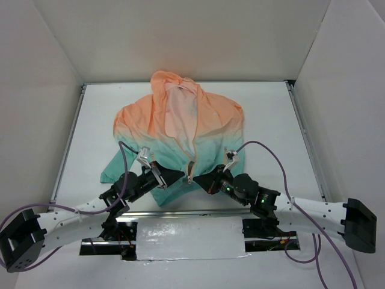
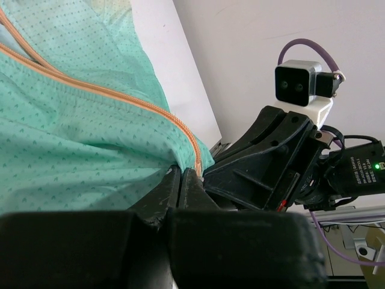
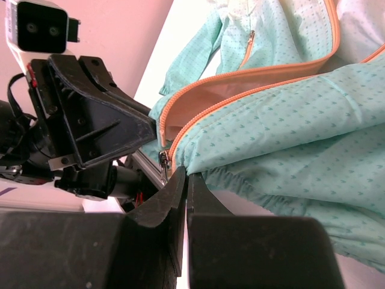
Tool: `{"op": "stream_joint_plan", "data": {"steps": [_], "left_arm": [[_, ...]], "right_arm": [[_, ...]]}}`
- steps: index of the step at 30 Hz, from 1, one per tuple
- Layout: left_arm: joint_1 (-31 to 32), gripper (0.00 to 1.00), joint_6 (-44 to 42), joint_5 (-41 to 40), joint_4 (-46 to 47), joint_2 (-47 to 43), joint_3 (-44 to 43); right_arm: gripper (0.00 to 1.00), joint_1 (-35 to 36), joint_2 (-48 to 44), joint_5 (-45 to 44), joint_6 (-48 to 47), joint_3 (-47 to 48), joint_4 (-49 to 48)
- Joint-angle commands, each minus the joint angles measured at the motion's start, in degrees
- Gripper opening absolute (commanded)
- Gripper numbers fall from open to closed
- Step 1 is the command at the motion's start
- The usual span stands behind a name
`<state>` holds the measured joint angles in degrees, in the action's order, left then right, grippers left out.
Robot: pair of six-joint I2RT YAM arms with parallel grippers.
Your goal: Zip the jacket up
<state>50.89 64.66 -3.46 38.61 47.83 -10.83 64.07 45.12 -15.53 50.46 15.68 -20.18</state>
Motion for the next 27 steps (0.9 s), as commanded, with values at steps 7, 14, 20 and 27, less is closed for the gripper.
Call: {"op": "stream_joint_plan", "data": {"steps": [7,14,20,27], "left_arm": [[0.3,0.0,-1.0,0.1,2.5,0.2,-2.8],[0.3,0.0,-0.5,0.6,3.5,1.0,-2.2],[0.3,0.0,-0.6,0.2,3.2,0.9,-2.0],[0.3,0.0,-0.3,0.4,3.8,0.8,-1.4]], "right_arm": [[0.0,-0.3,0.4,-0.2,-1.1,0.0,-3.5],[0.0,-0.3,0.2,-0.6,-1.9,0.8,-3.3],[0.0,-0.4,0.4,-0.6,-1.9,0.7,-3.7],[0.0,-0.3,-0.4,-1.3,-2.0,0.5,-3.5]]}}
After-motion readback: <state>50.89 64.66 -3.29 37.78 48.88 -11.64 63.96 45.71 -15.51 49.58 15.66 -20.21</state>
